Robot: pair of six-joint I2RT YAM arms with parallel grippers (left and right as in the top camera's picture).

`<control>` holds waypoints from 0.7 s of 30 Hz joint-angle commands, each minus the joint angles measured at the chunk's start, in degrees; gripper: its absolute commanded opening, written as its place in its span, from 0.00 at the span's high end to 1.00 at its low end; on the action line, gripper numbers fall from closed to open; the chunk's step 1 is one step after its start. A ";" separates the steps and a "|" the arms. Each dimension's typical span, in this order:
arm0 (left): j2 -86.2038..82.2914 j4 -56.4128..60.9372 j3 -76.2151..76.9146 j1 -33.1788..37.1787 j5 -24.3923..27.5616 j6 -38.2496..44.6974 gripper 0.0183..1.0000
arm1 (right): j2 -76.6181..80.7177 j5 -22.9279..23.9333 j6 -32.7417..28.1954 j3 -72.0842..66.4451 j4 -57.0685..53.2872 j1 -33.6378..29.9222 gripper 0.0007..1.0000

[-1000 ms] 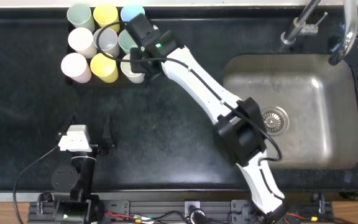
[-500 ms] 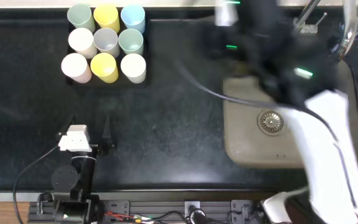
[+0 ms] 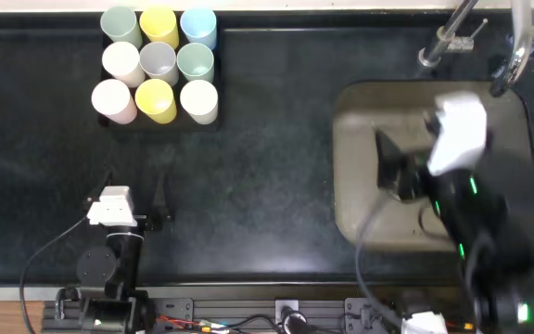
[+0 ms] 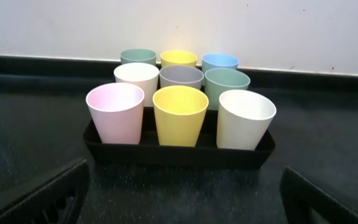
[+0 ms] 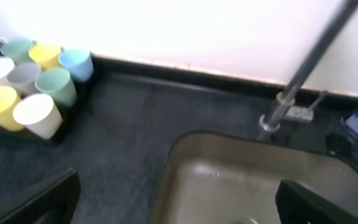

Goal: Store Cups

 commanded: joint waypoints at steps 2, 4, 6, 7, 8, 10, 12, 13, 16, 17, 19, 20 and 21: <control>-0.57 -0.13 -0.09 -0.22 0.70 0.83 0.00 | -11.10 -5.09 -0.42 -11.52 5.09 -1.22 0.00; -0.57 -0.13 -0.09 -0.22 0.70 0.83 0.00 | -14.99 -5.11 0.24 -15.45 7.72 -0.98 0.00; -0.57 -0.13 -0.09 -0.22 0.70 0.83 0.00 | -18.60 -5.11 2.56 -19.17 10.71 -0.96 0.00; -0.57 -0.13 -0.09 -0.22 0.70 0.83 0.00 | -20.33 -5.11 3.39 -21.14 12.35 -0.96 0.00; -0.57 -0.13 -0.09 -0.22 0.70 0.83 0.00 | -22.05 -5.09 4.11 -23.15 14.12 -0.96 0.00; -0.57 -0.13 -0.09 -0.22 0.70 0.83 0.00 | -25.38 -4.92 4.31 -27.50 18.25 -0.96 0.00; -0.57 -0.13 -0.09 -0.22 0.70 0.83 0.00 | -28.68 -4.55 4.28 -32.68 23.58 -0.96 0.00; -0.57 -0.13 -0.09 -0.22 0.70 0.83 0.00 | -40.11 -3.41 4.28 -50.69 40.94 -1.03 0.00; -0.57 -0.13 -0.09 -0.22 0.70 0.83 0.00 | -43.06 -3.10 4.28 -54.38 44.22 -1.14 0.00; -0.57 -0.13 -0.09 -0.22 0.70 0.83 0.00 | -43.87 -2.93 4.26 -55.52 45.22 -1.14 0.00; -0.57 -0.13 -0.09 -0.22 0.70 0.83 0.00 | -44.22 -2.95 4.26 -57.72 48.04 -1.14 0.00; -0.57 -0.13 -0.09 -0.22 0.70 0.83 0.00 | -44.26 -2.95 4.26 -58.53 49.16 -1.14 0.00; -0.57 -0.13 -0.09 -0.22 0.70 0.83 0.00 | -44.26 -2.93 4.26 -59.60 50.69 -1.14 0.00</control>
